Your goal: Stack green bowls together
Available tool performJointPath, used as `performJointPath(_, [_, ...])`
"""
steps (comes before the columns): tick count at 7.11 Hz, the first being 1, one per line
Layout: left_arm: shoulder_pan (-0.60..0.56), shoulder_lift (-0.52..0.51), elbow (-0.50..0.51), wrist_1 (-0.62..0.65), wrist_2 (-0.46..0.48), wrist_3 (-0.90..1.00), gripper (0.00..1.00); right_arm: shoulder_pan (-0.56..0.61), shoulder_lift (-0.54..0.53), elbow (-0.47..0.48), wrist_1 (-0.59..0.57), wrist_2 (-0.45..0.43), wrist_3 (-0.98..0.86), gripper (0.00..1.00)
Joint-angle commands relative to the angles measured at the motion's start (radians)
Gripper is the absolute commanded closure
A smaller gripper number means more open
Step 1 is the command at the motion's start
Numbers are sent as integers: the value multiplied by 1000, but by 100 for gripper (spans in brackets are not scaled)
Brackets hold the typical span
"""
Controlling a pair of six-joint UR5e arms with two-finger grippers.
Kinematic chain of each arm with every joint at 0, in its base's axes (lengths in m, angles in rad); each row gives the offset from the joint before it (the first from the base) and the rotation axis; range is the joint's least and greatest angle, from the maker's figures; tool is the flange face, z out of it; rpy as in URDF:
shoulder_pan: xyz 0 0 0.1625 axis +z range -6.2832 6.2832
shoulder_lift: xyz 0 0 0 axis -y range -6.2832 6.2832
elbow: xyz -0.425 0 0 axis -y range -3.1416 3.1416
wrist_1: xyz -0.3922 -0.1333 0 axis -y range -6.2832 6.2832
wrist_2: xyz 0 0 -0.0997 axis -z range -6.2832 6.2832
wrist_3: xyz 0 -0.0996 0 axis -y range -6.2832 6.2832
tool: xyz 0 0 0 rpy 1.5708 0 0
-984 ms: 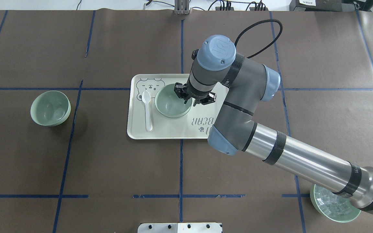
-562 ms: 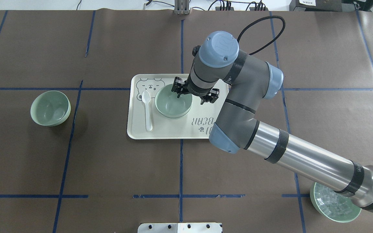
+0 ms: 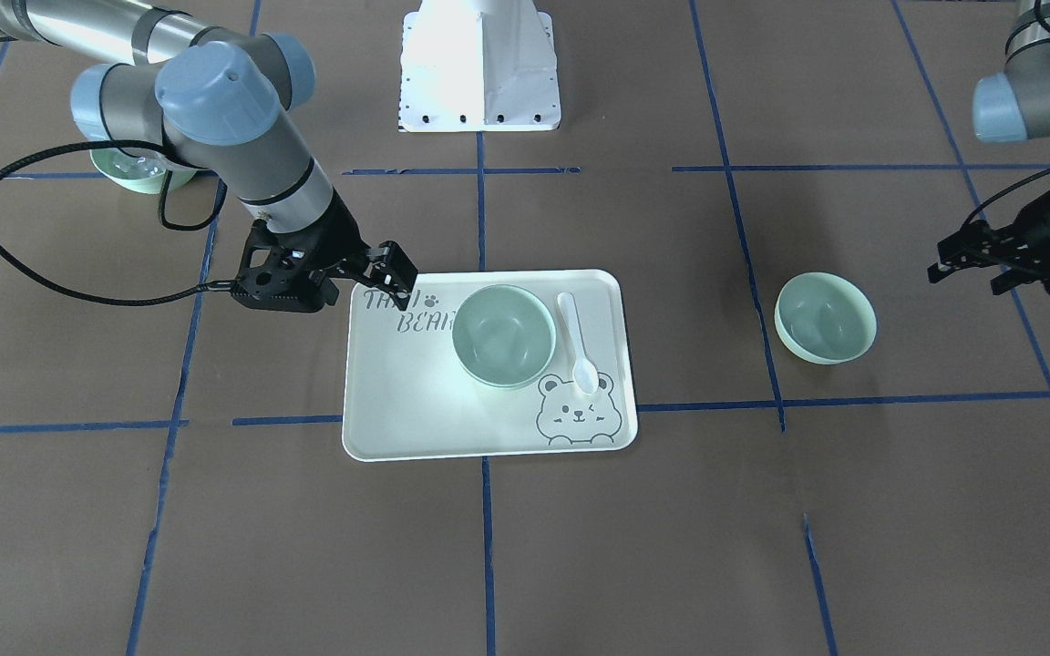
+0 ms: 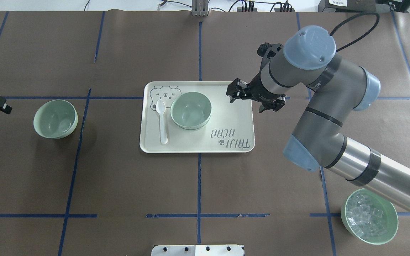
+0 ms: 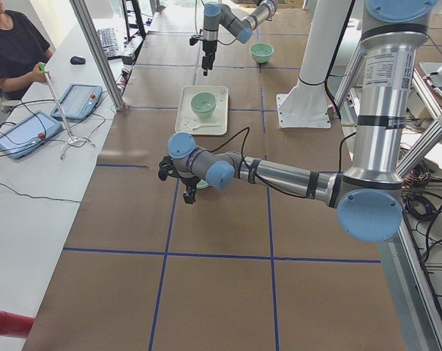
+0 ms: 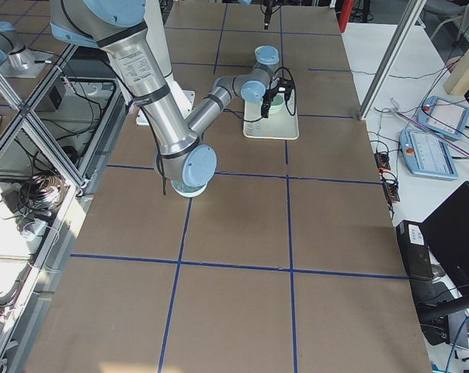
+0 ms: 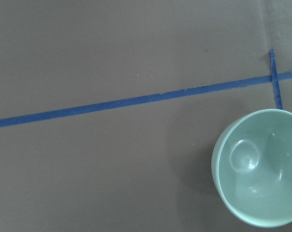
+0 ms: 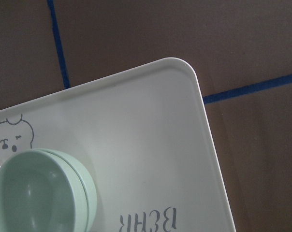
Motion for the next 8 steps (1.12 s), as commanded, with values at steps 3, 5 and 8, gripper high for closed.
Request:
performJointPath(3, [167,-40,43,-79,194,-226,20,7,-30,29,3,-9,-5,0])
performJointPath(5, [169,-44,40,-77,194,-229,62,5,-33,29,2,-11,-5,0])
performJointPath(8, [169,-69,45,-77,185,-232,100,5,-35,35,3,-11,-5,0])
